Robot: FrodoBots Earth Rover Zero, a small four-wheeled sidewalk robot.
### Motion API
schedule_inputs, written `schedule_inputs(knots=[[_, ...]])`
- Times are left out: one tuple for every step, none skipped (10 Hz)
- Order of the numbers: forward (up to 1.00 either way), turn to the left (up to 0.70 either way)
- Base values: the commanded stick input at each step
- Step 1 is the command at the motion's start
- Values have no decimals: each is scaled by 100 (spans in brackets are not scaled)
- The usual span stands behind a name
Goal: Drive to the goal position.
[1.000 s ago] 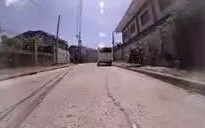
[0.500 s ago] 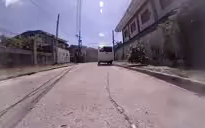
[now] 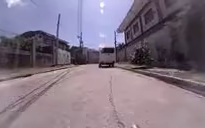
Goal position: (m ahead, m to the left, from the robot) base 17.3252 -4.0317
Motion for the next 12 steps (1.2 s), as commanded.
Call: schedule_inputs(knots=[[100, 0], [100, 9], [100, 27], [100, 27], [100, 22], [100, 0], [100, 0], [100, 0], [100, 0], [100, 0], [100, 0], [100, 0]])
